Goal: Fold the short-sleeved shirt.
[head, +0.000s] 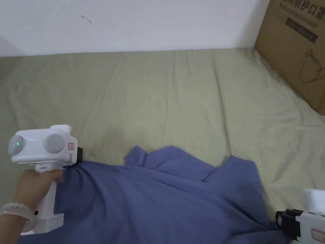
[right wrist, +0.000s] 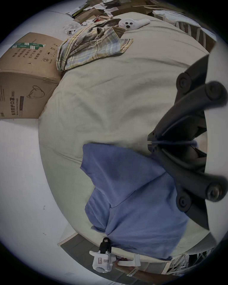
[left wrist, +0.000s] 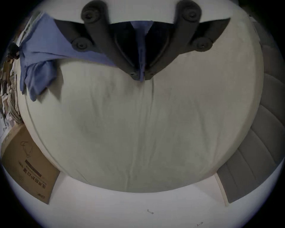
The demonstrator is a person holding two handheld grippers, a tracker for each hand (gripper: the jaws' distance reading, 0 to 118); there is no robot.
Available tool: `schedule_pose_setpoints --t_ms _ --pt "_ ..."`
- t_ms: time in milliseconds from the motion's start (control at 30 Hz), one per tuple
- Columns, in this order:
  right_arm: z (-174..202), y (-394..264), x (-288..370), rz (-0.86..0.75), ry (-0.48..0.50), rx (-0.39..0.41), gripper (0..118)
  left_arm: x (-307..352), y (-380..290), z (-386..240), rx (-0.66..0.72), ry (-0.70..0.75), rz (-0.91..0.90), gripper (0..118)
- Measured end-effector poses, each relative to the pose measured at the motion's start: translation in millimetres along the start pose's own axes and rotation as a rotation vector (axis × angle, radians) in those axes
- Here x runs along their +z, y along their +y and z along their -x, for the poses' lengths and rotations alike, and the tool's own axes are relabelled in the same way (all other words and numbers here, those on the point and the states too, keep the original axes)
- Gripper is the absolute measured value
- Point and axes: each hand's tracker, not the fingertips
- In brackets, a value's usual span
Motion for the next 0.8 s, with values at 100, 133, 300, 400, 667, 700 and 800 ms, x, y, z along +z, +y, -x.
schedule_pose_setpoints --t_ms 100,133,300,400,667,700,800 --pt "3.2 4.9 10.3 -0.014 0.000 -0.008 3 21.5 1.1 2.8 -0.001 -0.016 0.010 4" --pt "2.5 8.5 15.6 -0.024 0.007 -0.012 3 33.6 1.1 3.7 -0.016 -0.006 -0.017 4" --pt "5.0 36.6 47.3 -0.103 0.052 -0.051 3 115.9 6.8 18.6 -0.024 -0.005 -0.124 4" --pt "11.3 66.5 70.8 -0.165 0.126 -0.078 3 169.8 11.0 23.2 -0.081 0.051 -0.199 4" --pt "65.7 172.9 149.7 -0.339 0.149 0.009 3 305.9 36.0 48.9 -0.065 0.168 -0.428 4" --pt "72.9 187.0 159.1 -0.365 0.133 0.027 3 319.9 40.8 53.1 -0.054 0.180 -0.444 4" --pt "91.0 229.4 186.6 -0.409 0.118 0.053 3 355.0 58.3 63.4 -0.040 0.223 -0.510 4"
